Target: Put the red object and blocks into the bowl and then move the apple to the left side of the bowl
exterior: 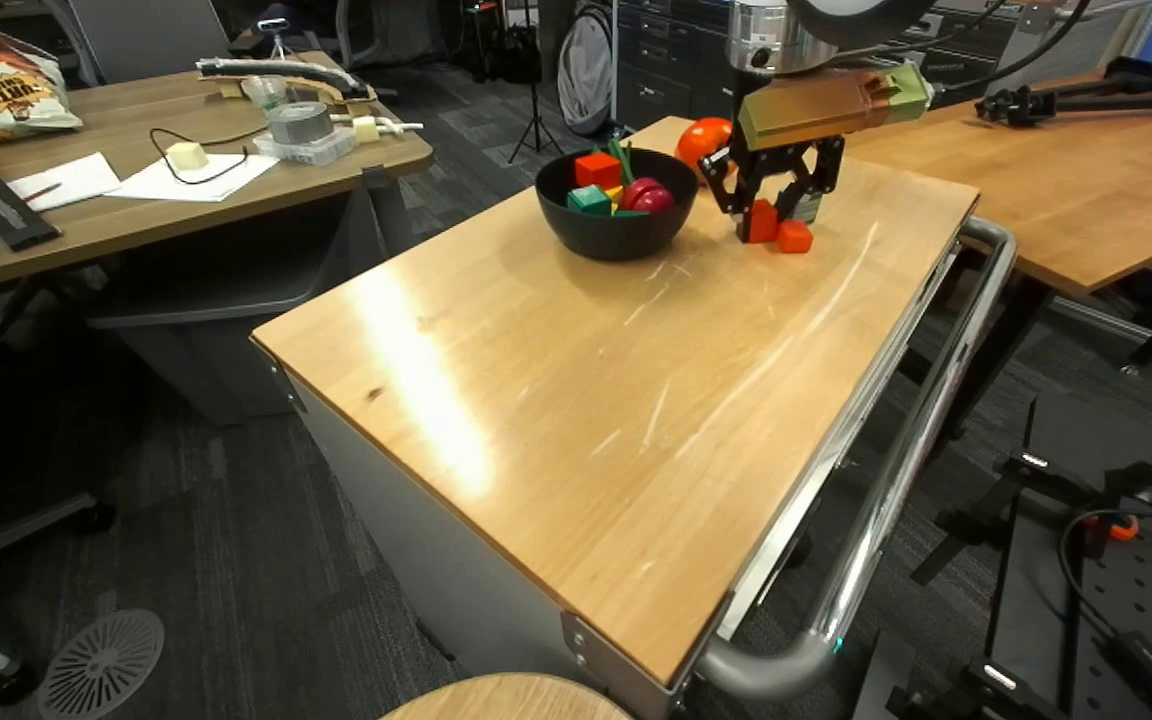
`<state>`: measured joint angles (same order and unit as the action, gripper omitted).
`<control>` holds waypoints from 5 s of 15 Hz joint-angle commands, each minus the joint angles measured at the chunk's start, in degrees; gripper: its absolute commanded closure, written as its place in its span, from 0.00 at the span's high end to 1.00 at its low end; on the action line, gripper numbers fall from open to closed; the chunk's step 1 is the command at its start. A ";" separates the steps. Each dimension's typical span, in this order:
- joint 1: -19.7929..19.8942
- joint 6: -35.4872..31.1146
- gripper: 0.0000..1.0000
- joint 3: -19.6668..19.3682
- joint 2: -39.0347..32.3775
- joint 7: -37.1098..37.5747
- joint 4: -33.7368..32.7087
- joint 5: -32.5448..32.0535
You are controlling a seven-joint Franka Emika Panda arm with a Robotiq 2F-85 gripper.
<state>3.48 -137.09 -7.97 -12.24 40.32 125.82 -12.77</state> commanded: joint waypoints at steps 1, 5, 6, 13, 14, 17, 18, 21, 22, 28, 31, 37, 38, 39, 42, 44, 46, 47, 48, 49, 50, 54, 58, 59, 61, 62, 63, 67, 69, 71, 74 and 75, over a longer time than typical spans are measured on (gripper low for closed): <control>-0.62 0.59 0.21 -0.95 -0.61 0.53 -1.46 0.15; -0.53 -4.53 0.21 -1.14 10.13 1.76 4.30 0.80; -0.38 -4.69 0.21 -0.94 13.14 2.27 5.37 1.53; 0.49 -11.61 0.20 4.71 17.62 11.68 3.43 6.93; 0.58 -12.60 0.20 5.51 16.28 13.35 2.71 7.03; 0.61 -14.05 0.20 7.00 10.41 20.32 0.19 2.55; 0.19 -13.61 0.20 6.79 8.40 21.73 -0.81 1.87; -1.52 -12.29 0.20 5.47 3.34 24.62 -3.47 0.62; -1.98 -11.89 0.20 4.99 2.26 24.80 -4.12 0.75; -1.46 -10.36 0.69 3.17 2.16 20.14 -5.29 6.76; -0.33 -5.06 0.92 1.97 6.65 14.06 -4.23 7.35; 2.90 4.83 1.00 -2.33 8.54 15.94 -3.97 2.48; 3.48 5.42 1.00 -2.68 7.75 15.82 -4.02 3.22; 3.99 5.69 1.00 -2.95 6.81 15.54 -3.91 4.36; 4.91 4.93 1.00 -3.32 4.22 15.10 -3.07 7.21; 5.01 4.24 1.00 -3.42 2.76 15.40 -2.69 8.74; 4.98 4.53 1.00 -3.39 1.51 14.94 -2.75 10.60; 4.96 4.51 1.00 -3.38 1.02 14.83 -2.77 11.50; 4.87 4.26 1.00 -3.48 0.52 15.19 -2.79 11.94; 4.69 3.84 0.75 -3.70 -0.01 15.92 -2.87 11.71; 4.52 3.22 0.74 -3.93 -0.27 16.78 -2.80 11.26; 3.87 0.34 0.42 -4.38 -0.82 20.17 -2.43 9.59; 3.89 -1.08 0.14 -3.83 1.03 19.73 -1.56 11.09; 3.60 -2.39 0.15 -3.79 2.51 19.88 -0.68 10.77; 2.12 -6.75 0.18 -3.78 8.64 20.06 2.97 7.51; 1.27 -7.50 0.18 -3.57 11.66 20.64 4.37 5.51; 0.81 -8.86 0.17 -3.01 13.59 20.91 5.17 4.05; -0.85 -13.31 0.17 3.04 18.10 22.92 5.66 -1.49; -1.43 -13.01 0.17 6.28 15.60 22.42 3.55 -1.30; -1.69 -12.65 0.17 8.46 11.92 24.59 1.70 -3.16; -2.23 -11.30 0.17 8.36 6.06 29.38 -0.61 -9.38; -2.76 -10.95 0.17 7.67 4.64 30.09 -1.16 -10.42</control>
<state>1.48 -148.03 0.97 -2.00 66.93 128.49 -18.88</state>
